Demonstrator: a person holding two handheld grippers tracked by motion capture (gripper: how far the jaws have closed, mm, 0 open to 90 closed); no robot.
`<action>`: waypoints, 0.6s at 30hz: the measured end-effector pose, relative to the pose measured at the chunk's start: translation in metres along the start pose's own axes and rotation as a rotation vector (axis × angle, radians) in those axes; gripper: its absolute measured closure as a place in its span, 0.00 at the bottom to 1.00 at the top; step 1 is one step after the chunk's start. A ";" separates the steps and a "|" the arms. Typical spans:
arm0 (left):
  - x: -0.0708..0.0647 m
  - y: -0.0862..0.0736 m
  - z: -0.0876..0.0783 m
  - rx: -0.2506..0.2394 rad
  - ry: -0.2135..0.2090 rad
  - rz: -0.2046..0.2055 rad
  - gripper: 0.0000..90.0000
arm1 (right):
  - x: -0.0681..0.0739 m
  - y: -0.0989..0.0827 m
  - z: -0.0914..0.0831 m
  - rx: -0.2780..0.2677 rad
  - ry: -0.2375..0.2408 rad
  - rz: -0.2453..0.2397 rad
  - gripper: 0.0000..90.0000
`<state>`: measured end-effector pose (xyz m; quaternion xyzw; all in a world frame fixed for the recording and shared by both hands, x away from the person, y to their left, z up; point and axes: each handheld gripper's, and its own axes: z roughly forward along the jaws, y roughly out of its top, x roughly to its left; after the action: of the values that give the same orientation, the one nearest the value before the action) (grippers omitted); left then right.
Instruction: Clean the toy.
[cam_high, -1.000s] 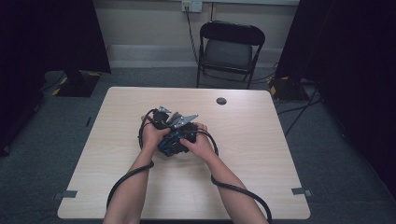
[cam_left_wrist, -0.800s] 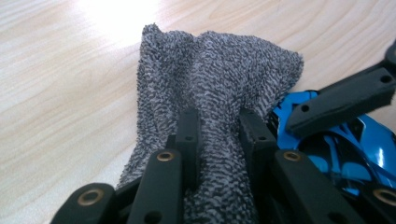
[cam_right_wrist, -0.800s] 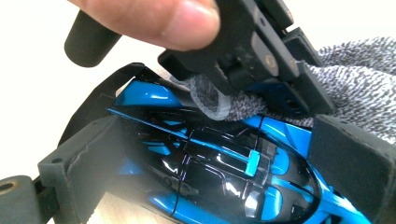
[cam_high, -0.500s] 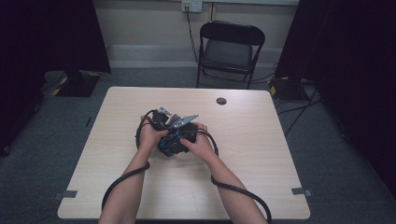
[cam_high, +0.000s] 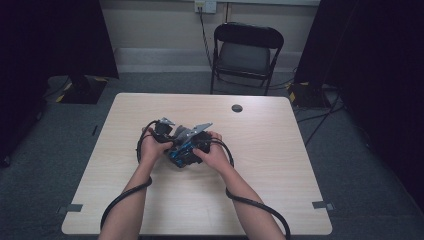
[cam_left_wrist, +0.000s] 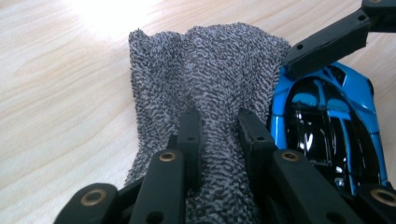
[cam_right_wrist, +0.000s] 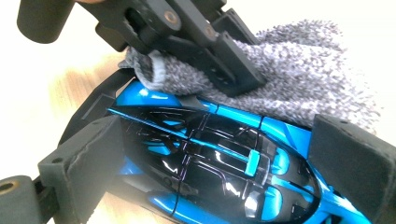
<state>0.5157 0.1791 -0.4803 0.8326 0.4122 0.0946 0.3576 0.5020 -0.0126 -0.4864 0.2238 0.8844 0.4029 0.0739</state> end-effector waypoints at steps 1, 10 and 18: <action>0.001 -0.001 -0.002 0.009 -0.003 -0.003 0.82 | 0.000 0.000 0.000 0.000 0.000 0.000 0.03; 0.004 -0.011 -0.014 0.017 0.002 -0.017 0.82 | 0.000 -0.001 0.000 -0.003 0.000 -0.001 0.03; 0.006 -0.021 -0.024 0.014 0.001 -0.027 0.82 | 0.000 -0.001 0.000 -0.004 -0.001 -0.001 0.03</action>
<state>0.4958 0.2049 -0.4782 0.8296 0.4242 0.0871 0.3526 0.5021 -0.0133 -0.4868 0.2235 0.8837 0.4044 0.0751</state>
